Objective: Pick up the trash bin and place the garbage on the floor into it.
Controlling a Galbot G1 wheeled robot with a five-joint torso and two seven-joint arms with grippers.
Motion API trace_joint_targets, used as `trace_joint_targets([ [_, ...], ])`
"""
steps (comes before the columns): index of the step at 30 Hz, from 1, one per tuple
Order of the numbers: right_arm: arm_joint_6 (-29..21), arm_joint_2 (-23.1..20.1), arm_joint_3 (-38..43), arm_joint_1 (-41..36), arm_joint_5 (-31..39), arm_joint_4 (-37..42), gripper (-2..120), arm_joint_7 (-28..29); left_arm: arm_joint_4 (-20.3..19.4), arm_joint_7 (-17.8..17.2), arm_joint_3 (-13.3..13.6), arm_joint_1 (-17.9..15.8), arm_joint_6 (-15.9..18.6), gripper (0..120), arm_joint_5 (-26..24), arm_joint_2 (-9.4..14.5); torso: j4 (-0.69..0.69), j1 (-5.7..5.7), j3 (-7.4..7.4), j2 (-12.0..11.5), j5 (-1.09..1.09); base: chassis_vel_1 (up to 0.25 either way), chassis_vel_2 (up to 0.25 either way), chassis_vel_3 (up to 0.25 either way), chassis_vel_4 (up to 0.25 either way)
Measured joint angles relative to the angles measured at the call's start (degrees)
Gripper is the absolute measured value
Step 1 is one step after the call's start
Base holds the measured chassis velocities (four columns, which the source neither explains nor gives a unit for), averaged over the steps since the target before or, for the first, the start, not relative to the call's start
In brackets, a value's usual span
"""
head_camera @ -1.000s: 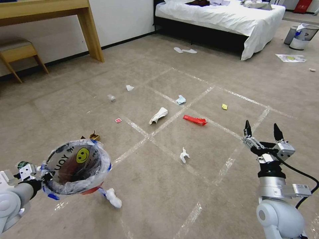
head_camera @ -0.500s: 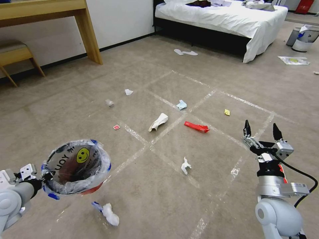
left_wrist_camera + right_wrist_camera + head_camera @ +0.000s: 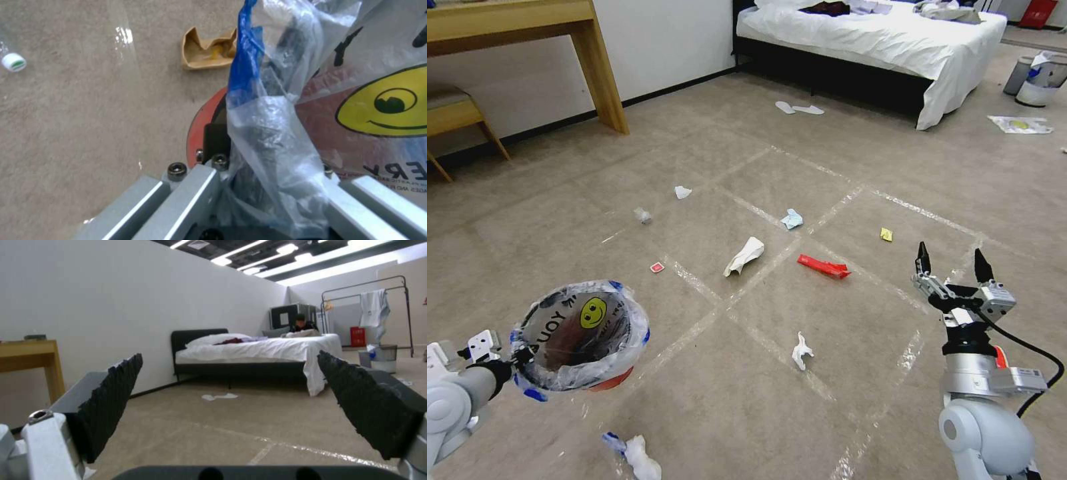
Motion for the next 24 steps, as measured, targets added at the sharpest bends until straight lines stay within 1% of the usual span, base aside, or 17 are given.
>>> trace_joint_targets([
  [3, 0.43, 0.10, -0.08, 0.15, -0.27, -0.33, 100, 0.02, 0.00, 0.00, 0.00, 0.02, 0.00, 0, 0.01, 0.10, 0.00, 0.01, 0.00, 0.00, 0.00, -0.056, 0.062, 0.063, -0.041],
  [10, 0.82, -0.07, -0.05, 0.30, -0.91, -0.86, 100, 0.10, 0.00, 0.00, 0.12, -0.19, 0.00, 0, 0.00, -0.15, 0.00, -0.01, -0.01, 0.00, 0.00, 0.000, 0.000, 0.000, 0.000],
  [21, 0.75, -0.49, 0.06, 0.42, -0.40, -0.82, 100, 0.16, 0.05, -0.05, 0.57, -0.64, 0.00, 0, 0.01, -0.24, 0.00, -0.01, -0.01, 0.00, 0.00, 0.000, 0.000, 0.000, 0.000],
  [24, 0.10, -0.68, -0.08, 0.55, -0.39, -0.83, 100, 1.06, 0.08, -0.05, 0.43, -0.57, 0.00, 0, 0.01, -0.30, 0.00, -0.01, -0.01, 0.00, 0.00, 0.000, 0.000, 0.000, 0.000],
])
